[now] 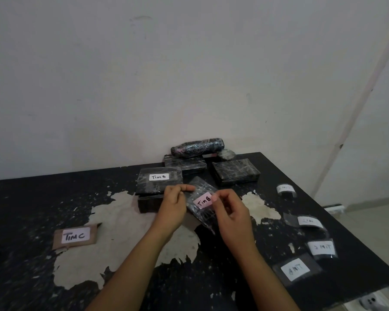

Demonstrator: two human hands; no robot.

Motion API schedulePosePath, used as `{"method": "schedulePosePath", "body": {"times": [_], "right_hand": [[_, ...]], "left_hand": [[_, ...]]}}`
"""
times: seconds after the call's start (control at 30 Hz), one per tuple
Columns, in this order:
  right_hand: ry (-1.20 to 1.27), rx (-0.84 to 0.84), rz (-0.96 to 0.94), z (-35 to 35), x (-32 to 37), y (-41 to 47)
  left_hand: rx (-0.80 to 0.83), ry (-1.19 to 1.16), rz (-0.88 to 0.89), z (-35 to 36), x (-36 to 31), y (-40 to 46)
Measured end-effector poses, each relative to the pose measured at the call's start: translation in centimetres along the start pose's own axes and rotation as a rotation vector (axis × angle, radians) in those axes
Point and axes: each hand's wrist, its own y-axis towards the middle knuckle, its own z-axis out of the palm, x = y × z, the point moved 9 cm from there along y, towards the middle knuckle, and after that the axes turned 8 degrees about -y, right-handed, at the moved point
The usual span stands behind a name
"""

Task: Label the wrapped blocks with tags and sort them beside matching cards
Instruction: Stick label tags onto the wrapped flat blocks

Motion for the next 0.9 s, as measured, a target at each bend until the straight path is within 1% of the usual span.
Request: {"method": "schedulePosePath", "body": {"times": [0.07, 0.1, 0.13, 0.2, 0.23, 0.27, 0.3, 0.33, 0.37, 0.47, 0.57, 0.67, 0.77, 0.9], "right_hand": [[-0.011, -0.010, -0.023, 0.2, 0.2, -0.2], [-0.011, -0.011, -0.027, 0.4, 0.3, -0.3], [-0.005, -0.009, -0.027, 0.5, 0.3, -0.4], [0.017, -0.008, -0.020, 0.8, 0.4, -0.7], [0.026, -0.013, -0.017, 0.8, 0.3, -0.7], [0.029, -0.017, -0.014, 0.9, 0.2, -0.7], [0.032, -0.016, -0.008, 1.0, 0.1, -0.7], [0.038, -0.012, 0.002, 1.1, -0.1, -0.7], [0.041, -0.009, 0.011, 1.2, -0.3, -0.8], [0.027, -0.021, -0.004, 1.0, -0.1, -1.3], [0.032, -0.021, -0.040, 1.3, 0.5, -2.0], [0.066, -0.074, -0.032, 1.3, 0.4, -2.4], [0.127, -0.127, 0.031, 0.9, -0.3, -2.2], [0.182, -0.129, 0.121, 0.2, -1.3, -1.4]], "left_hand": [[-0.024, -0.015, 0.026, -0.2, -0.1, 0.2], [-0.051, -0.050, 0.012, -0.4, 0.2, 0.2], [-0.071, -0.120, -0.033, -0.5, 0.5, 0.0], [-0.105, -0.381, -0.202, -0.5, 2.4, 0.0], [-0.088, -0.507, -0.284, -0.1, 3.2, -0.1], [-0.049, -0.591, -0.320, 0.5, 3.4, -0.4], [-0.012, -0.628, -0.331, 0.9, 3.3, -0.7], [0.001, -0.622, -0.331, 1.1, 3.1, -1.0], [-0.019, -0.615, -0.327, 1.0, 3.1, -1.1], [-0.158, -0.561, -0.286, -0.5, 2.9, -0.8], [-0.232, -0.466, -0.247, -1.4, 2.1, -0.4], [-0.241, -0.428, -0.203, -1.4, 1.0, -0.5], [-0.206, -0.421, -0.179, -1.3, 0.3, -0.5], [-0.152, -0.390, -0.141, -1.8, -0.1, -0.6]]}}
